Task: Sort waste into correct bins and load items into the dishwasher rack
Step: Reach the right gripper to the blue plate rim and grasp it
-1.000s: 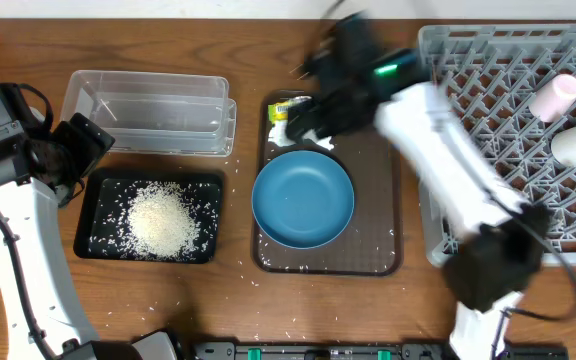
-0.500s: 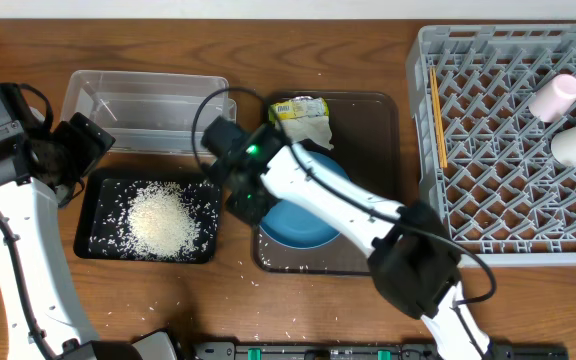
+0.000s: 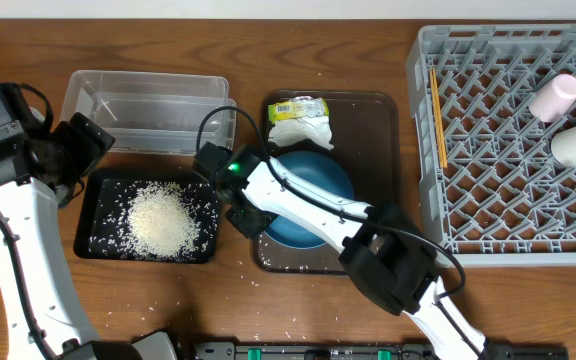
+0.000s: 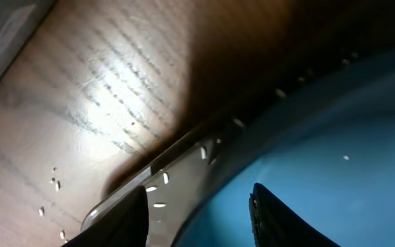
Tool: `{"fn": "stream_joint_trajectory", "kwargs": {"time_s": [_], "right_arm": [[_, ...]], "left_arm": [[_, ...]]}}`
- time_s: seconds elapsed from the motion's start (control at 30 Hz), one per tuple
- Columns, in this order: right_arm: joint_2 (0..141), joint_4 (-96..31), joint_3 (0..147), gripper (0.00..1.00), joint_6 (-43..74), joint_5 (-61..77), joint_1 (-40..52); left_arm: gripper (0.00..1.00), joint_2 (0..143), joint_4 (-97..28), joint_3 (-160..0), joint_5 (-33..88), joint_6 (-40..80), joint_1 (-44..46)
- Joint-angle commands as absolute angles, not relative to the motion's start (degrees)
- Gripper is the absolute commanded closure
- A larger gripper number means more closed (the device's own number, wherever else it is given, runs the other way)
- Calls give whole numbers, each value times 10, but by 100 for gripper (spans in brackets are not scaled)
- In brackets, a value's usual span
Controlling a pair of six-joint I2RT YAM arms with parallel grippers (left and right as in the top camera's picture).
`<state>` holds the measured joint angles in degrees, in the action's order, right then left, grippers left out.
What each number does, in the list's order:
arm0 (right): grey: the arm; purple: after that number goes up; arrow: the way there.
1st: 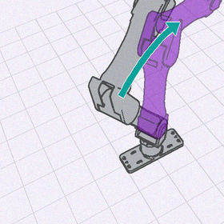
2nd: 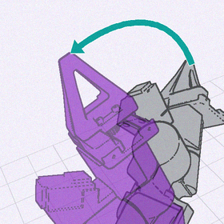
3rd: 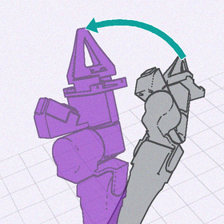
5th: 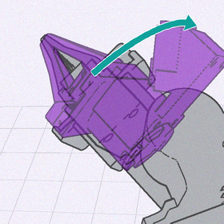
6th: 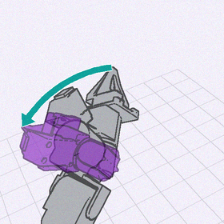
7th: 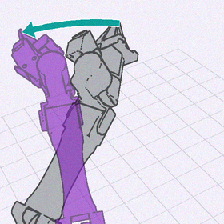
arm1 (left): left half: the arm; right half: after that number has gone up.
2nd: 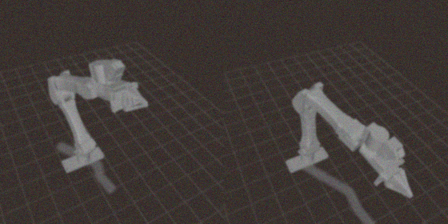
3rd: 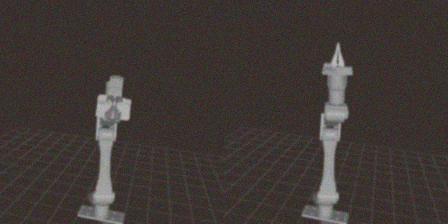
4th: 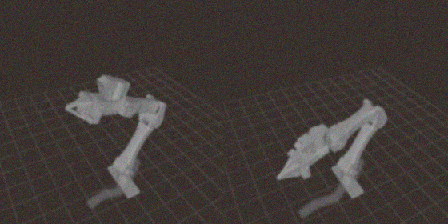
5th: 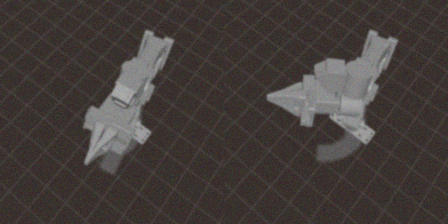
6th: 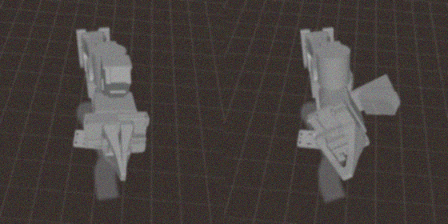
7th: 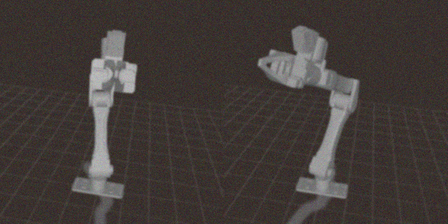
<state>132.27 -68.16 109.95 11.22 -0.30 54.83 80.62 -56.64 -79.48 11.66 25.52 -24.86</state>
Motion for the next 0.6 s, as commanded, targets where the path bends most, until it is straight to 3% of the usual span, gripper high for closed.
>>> {"fn": "stream_joint_trajectory", "kwargs": {"time_s": [0.0, 0.07, 0.13, 0.57], "right_arm": [[1324, -681, 1098, 63, 162, -26, 550], [1324, -680, 1098, 89, 163, -26, 550], [1324, -677, 1098, 99, 164, -26, 550], [1266, -740, 1219, 99, 130, -55, 497]], "left_arm": [[9, 811, -568, -801, 117, 256, -251], [9, 811, -567, -801, 117, 256, -251], [9, 811, -567, -801, 117, 256, -251], [9, 811, -568, -801, 117, 256, -251]]}}
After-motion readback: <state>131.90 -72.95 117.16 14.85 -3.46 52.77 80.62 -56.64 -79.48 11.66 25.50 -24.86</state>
